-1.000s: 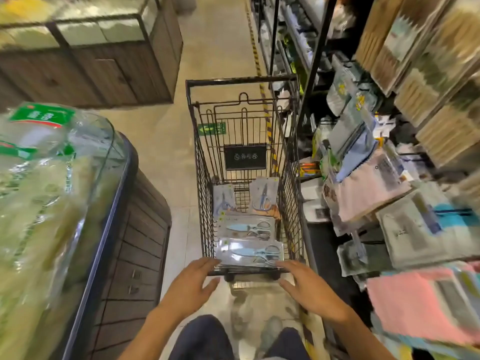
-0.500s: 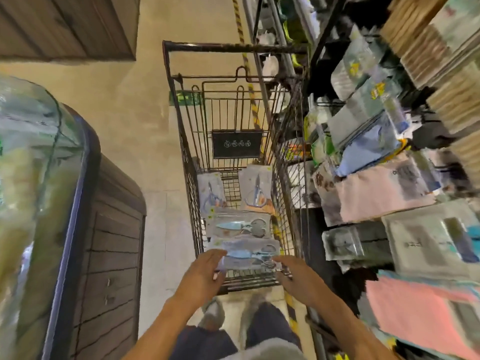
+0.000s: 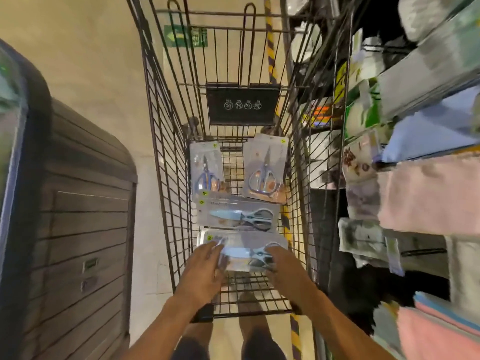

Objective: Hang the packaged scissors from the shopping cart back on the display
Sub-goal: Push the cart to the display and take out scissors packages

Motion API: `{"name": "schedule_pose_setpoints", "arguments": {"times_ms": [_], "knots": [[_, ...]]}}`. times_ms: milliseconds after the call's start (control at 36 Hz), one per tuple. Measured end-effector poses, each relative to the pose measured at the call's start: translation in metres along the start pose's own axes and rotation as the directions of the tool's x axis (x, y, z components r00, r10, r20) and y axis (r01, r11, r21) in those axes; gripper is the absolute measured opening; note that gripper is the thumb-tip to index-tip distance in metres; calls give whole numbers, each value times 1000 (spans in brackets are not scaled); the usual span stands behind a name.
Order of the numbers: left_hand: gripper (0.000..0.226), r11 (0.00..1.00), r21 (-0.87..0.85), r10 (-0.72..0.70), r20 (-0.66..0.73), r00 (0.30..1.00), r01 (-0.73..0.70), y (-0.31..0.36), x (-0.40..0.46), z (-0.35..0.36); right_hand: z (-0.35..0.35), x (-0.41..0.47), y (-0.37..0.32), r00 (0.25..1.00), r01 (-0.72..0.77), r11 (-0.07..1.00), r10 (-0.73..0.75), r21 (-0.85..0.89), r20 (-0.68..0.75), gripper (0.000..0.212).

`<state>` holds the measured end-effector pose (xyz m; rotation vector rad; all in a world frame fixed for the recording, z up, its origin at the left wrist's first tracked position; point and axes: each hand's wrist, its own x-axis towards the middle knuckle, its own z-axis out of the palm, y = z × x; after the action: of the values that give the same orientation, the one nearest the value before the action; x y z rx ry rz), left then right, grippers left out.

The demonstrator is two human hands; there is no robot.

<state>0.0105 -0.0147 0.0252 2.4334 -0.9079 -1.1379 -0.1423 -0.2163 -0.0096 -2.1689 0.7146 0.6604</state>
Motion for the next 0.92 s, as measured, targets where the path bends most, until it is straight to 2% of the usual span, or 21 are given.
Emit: {"name": "schedule_pose_setpoints", "arguments": {"times_ms": [139,278,417,528,611,722,806,917], "knots": [[61,998,-3,-59,44,997,59,-18,27,30,23,33,24,999,37,999,-37,0,-14,65],[65,990,51,-133,83,988,129,-30,43,50,37,62,32,995,65,996,-59,68,-86,69],[69,988,14,-155,88,984,154,-41,48,60,59,79,44,976,134,987,-147,-86,-160,81],[85,992,-2,-122,93,988,122,-48,47,63,63,82,44,974,158,964,-187,-214,-126,85],[73,990,-25,-133,97,986,136,-49,45,62,64,80,45,978,156,961,-183,-228,-104,76],[66,988,-14,-153,106,983,155,-47,40,59,47,80,40,995,100,979,-95,-179,39,55],[69,987,-45,-146,104,984,152,-47,34,54,31,76,34,985,154,977,-140,-145,102,63],[72,988,-95,-114,85,990,122,-44,25,39,11,65,23,981,186,968,-173,-168,89,71]]}}
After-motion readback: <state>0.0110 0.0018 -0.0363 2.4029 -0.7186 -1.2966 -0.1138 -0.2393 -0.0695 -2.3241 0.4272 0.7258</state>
